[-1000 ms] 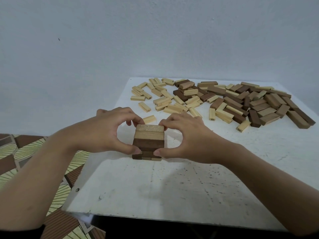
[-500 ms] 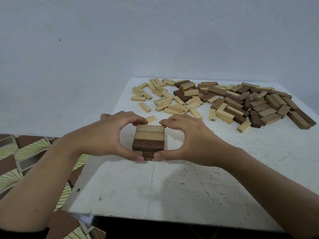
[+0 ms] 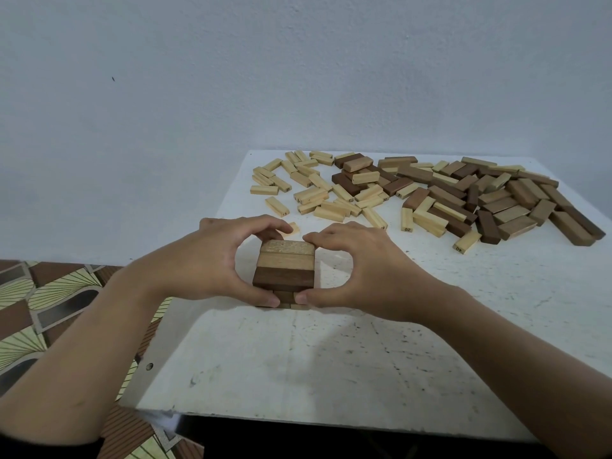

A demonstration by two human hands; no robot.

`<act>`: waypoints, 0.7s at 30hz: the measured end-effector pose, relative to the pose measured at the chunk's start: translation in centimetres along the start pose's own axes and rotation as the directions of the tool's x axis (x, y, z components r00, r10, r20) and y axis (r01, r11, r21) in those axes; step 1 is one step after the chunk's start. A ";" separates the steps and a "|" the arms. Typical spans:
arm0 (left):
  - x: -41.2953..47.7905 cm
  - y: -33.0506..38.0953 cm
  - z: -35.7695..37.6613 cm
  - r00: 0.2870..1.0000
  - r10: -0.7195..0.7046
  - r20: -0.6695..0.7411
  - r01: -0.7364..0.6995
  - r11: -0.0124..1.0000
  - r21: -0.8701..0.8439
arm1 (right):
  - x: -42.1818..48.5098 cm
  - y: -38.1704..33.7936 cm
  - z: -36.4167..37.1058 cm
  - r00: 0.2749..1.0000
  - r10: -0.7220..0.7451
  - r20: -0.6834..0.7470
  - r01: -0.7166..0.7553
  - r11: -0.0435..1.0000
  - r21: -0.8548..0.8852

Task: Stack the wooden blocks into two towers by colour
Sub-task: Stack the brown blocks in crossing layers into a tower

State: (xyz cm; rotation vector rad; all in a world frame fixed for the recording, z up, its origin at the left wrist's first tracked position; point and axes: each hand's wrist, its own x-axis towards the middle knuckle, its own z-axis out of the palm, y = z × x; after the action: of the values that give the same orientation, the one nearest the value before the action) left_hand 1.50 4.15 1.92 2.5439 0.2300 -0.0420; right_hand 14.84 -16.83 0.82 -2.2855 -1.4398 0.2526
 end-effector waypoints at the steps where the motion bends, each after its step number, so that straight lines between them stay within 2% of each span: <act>1: 0.0 0.0 0.0 1.000 0.000 0.002 0.000 1.000 0.001 | 0.0 0.0 0.0 1.000 0.000 -0.001 0.000 1.000 -0.001; 15: -0.1 0.0 -0.1 1.000 0.011 0.020 -0.011 1.000 0.005 | -0.1 0.0 0.3 1.000 0.015 -0.013 -0.015 1.000 -0.006; 21: -0.3 0.1 -0.1 1.000 0.018 -0.003 -0.018 1.000 -0.004 | -0.4 0.1 0.2 1.000 0.012 -0.012 -0.012 0.999 0.048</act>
State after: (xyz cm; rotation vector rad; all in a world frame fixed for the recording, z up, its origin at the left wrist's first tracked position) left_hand 1.25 4.03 2.06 2.5420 0.2083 -0.0304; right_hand 14.65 -17.11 0.57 -2.2540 -1.3994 0.2738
